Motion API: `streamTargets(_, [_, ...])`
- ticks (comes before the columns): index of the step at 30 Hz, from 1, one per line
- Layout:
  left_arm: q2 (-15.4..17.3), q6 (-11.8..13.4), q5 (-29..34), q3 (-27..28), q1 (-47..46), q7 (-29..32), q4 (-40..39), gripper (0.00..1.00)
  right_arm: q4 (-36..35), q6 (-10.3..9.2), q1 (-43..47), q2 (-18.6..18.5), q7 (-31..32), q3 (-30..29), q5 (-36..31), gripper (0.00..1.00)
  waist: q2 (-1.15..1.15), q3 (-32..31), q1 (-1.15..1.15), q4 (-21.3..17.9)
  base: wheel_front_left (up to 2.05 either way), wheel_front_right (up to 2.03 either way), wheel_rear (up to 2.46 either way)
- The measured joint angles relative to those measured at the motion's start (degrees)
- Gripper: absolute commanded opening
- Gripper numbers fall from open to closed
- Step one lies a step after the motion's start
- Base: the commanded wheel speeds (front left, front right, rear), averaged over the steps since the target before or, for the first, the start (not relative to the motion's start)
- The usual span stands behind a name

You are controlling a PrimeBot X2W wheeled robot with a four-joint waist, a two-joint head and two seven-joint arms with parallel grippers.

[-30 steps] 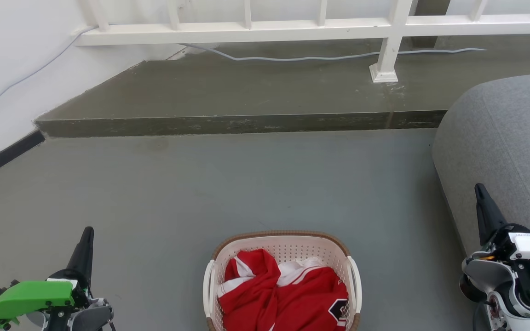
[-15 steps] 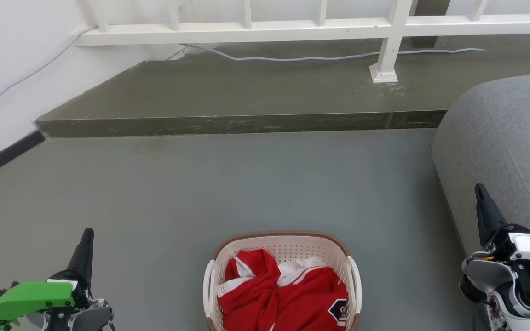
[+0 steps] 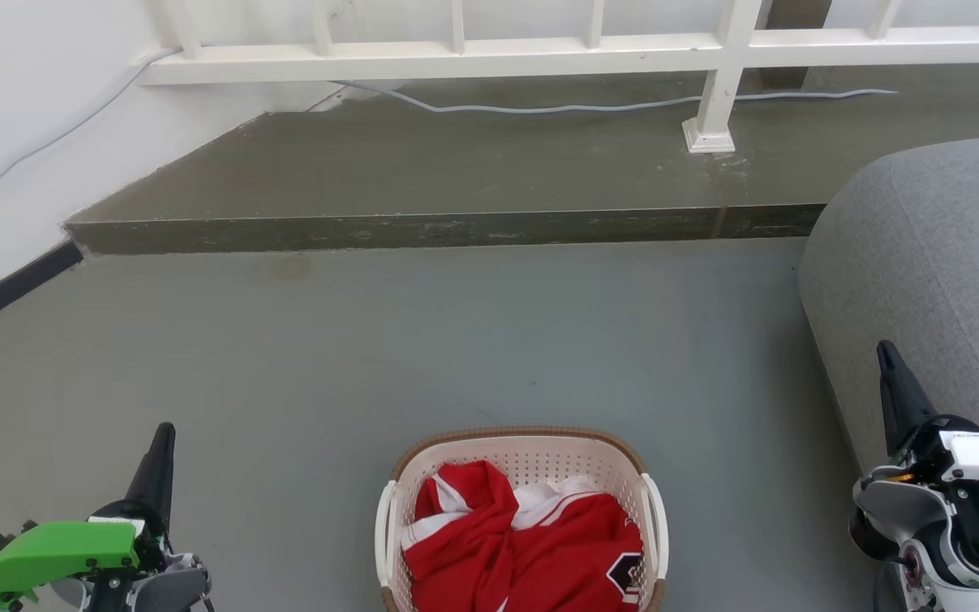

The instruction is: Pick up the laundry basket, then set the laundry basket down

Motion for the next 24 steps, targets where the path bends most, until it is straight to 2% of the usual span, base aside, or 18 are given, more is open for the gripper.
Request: streamTargets(24, [-0.29,-0.4,0.01,0.1,-0.05,0.16,0.14,0.0,0.2,0.01,-0.02,0.04,0.01,-0.11,-0.01,0.0,0.0,-0.01,0.0,0.0,0.0,0.0,0.0])
